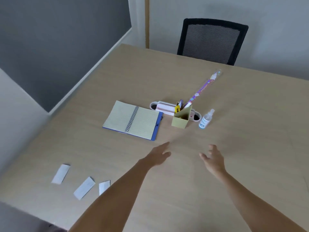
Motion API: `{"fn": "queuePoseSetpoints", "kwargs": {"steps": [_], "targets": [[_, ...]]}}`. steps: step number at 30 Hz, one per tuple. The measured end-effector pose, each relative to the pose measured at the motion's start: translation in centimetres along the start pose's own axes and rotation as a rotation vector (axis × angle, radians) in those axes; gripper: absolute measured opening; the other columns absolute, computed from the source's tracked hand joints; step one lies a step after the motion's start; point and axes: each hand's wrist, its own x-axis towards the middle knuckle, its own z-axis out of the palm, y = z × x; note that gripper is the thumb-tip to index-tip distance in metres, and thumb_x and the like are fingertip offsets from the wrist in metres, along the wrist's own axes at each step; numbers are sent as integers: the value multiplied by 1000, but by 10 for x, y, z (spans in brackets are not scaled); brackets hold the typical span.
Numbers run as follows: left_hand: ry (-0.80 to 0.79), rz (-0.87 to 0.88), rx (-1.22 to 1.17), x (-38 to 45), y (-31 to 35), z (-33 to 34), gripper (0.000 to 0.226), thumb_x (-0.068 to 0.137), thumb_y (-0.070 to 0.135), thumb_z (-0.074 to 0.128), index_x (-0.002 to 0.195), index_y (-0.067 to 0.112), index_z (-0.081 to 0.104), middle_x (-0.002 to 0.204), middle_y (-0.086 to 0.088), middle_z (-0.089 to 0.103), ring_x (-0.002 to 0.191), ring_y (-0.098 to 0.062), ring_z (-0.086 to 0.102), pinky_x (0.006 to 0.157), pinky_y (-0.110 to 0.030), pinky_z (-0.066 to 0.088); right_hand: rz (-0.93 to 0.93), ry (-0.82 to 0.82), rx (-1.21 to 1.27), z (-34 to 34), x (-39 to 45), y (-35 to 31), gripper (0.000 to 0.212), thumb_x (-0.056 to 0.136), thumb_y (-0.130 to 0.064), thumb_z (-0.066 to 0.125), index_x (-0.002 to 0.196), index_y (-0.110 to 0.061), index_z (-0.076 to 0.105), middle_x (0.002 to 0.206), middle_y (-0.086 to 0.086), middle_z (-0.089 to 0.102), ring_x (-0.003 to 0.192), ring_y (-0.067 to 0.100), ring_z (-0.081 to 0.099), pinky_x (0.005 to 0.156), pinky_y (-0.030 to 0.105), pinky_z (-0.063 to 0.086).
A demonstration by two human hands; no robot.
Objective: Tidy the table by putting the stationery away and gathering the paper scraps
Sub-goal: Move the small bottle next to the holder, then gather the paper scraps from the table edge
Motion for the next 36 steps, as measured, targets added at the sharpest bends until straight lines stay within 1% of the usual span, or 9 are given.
{"fn": "queuePoseSetpoints", "kwargs": {"steps": [4, 9, 13, 16, 21, 24, 27, 30, 36], "targets": [[346, -9, -42, -76, -53, -64, 39, 92, 17, 57, 131, 9, 54, 128, -15, 61, 112, -26, 62, 90, -21, 41, -182, -87, -44, 44, -60, -47, 29, 80, -12, 70, 105, -3, 61, 95, 21, 68, 88, 33, 66, 80, 32, 45], [655, -342, 116, -156, -186, -136, 38, 90, 14, 56, 127, 11, 55, 129, -18, 52, 120, -35, 50, 99, -43, 47, -466, -421, -156, 125, -135, -123, 23, 78, -17, 73, 98, -9, 67, 79, 4, 63, 71, 20, 59, 73, 24, 43], [552, -590, 213, -192, -261, -174, 61, 83, 33, 67, 133, 7, 44, 131, -19, 44, 122, -36, 42, 98, -47, 47, -540, -633, -408, 198, -188, -167, 70, 71, -34, 76, 132, -23, 45, 122, 7, 47, 113, 23, 47, 95, 35, 45], [511, -578, 260, -191, -279, -176, 79, 75, 41, 75, 134, 4, 37, 131, -16, 42, 122, -34, 41, 97, -45, 48, -540, -580, -583, 229, -205, -173, 79, 63, -34, 81, 130, -22, 42, 131, 6, 36, 121, 27, 39, 93, 37, 48], [488, -568, 182, -182, -286, -183, 71, 76, 38, 76, 129, 1, 46, 128, -17, 42, 121, -34, 42, 97, -45, 50, -382, -527, -485, 237, -213, -174, 30, 66, -19, 77, 76, -14, 48, 97, 4, 47, 91, 24, 46, 65, 28, 41], [430, -548, 190, -180, -289, -187, 55, 79, 38, 73, 123, 8, 57, 126, -15, 44, 118, -33, 45, 98, -42, 49, -269, -567, -200, 236, -226, -183, 37, 66, -10, 76, 60, -15, 40, 69, -1, 51, 62, 16, 50, 46, 18, 35], [437, -522, 169, -180, -286, -187, 57, 79, 32, 75, 122, 5, 50, 123, -18, 53, 114, -35, 55, 94, -45, 52, -210, -559, 2, 255, -244, -202, 35, 60, -11, 83, 77, -15, 53, 83, 1, 63, 69, 16, 59, 55, 21, 42], [471, -535, 110, -183, -283, -188, 59, 77, 27, 77, 117, 7, 40, 116, -19, 62, 107, -37, 62, 83, -47, 53, -137, -481, 14, 283, -257, -224, 60, 61, -11, 84, 112, -9, 53, 106, 7, 66, 92, 24, 66, 67, 23, 49], [481, -532, 142, -189, -292, -186, 47, 79, 30, 74, 119, 14, 56, 125, -11, 51, 121, -29, 46, 88, -44, 53, 30, -350, -237, 310, -260, -240, 70, 60, -19, 83, 116, -13, 42, 119, 10, 58, 113, 30, 55, 83, 38, 55]]}}
